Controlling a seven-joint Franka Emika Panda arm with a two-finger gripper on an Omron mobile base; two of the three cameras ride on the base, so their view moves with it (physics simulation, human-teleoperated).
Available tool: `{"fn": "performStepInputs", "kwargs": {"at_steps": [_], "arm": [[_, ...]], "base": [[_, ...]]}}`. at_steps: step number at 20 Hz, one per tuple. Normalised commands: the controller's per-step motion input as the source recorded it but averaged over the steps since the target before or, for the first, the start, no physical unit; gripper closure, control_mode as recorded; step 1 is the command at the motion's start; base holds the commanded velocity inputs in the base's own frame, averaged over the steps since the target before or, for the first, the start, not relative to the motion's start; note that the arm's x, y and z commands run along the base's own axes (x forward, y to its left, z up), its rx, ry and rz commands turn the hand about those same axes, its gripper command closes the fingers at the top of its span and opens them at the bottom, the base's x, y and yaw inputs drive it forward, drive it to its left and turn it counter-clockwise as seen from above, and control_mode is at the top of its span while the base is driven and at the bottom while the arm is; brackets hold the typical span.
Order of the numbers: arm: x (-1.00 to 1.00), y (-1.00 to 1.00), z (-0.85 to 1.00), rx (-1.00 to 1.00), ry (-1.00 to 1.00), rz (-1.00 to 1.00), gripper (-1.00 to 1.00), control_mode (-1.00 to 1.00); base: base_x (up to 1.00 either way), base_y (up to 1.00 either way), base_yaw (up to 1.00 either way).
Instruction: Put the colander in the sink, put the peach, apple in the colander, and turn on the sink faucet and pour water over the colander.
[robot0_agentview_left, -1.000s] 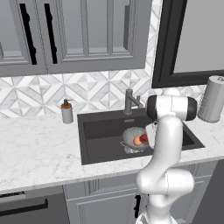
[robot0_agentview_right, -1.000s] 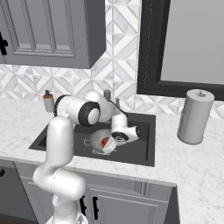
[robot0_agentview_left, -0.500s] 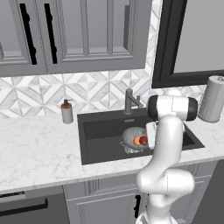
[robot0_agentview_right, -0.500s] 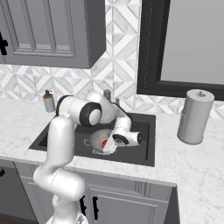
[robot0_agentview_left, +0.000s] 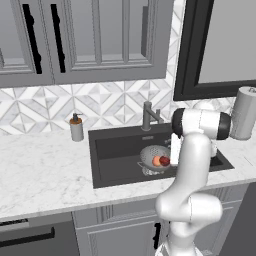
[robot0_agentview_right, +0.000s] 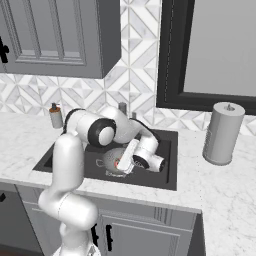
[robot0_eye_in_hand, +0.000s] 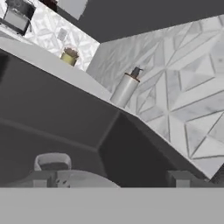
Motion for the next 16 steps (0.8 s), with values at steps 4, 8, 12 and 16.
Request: {"fn": "performStepInputs", "kwargs": {"at_steps": [4, 8, 12, 16], "arm": [[0.0, -0.1, 1.0, 0.19, -0.16, -0.03, -1.0, -1.0], [0.0, -0.06, 0.82, 0.13, -0.1, -0.09, -1.0, -1.0], [-0.04, -0.14, 0.71, 0.17, -0.02, -0.12, -1.0, -1.0], [-0.03, -0.21, 0.63, 0.18, 0.0, -0.05, -1.0, -1.0]], "base": [[0.0, 0.0, 0.0], [0.0, 0.0, 0.0], [0.0, 0.0, 0.0], [0.0, 0.0, 0.0]]}}
